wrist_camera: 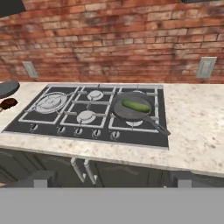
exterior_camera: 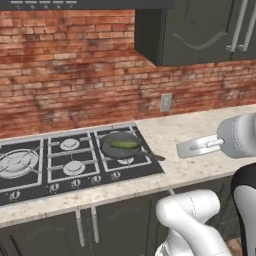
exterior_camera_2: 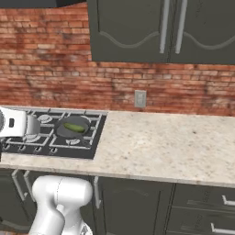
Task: Place both pans onto different burners. Then place the cucumber and the steak on different pans.
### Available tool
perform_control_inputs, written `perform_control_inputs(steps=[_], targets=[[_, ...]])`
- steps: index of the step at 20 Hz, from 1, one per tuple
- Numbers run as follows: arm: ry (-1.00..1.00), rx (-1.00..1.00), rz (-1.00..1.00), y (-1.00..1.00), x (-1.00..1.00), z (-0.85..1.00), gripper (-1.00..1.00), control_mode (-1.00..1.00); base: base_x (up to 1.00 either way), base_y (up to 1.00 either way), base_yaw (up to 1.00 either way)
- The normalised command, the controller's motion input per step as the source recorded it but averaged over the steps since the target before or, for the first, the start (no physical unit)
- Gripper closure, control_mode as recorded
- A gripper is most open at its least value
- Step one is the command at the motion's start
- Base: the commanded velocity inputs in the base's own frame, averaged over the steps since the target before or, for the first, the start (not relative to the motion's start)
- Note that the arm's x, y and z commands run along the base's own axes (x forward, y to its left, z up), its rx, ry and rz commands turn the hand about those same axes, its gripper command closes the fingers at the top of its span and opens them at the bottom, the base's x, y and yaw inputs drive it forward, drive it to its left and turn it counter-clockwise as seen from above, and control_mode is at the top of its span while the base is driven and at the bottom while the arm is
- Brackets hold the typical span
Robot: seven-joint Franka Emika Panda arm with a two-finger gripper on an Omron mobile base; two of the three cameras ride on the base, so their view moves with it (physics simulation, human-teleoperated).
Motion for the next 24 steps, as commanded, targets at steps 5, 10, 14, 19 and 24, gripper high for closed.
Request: perform_control_inputs(steps=[5,10,14,19,24], targets=[[0.00,0.00,0.00,0.00,0.00,0.00,-1.00,1.00,-0.05,0.98,-0.11],[0.00,0.00,0.00,0.00,0.00,0.00,-1.00,1.00,-0.04,0.93,-0.16],[0.00,0.00,0.00,0.00,0.00,0.00,-1.00,1.00,0.00,1.00,-0.16],[0.00,0.00,0.00,0.00,0.00,0.00,-1.00,1.00,0.02,1.00,-0.16],[0.00,0.00,0.00,0.00,0.00,0.00,-1.00,1.00,0.28,0.79,-0.08]])
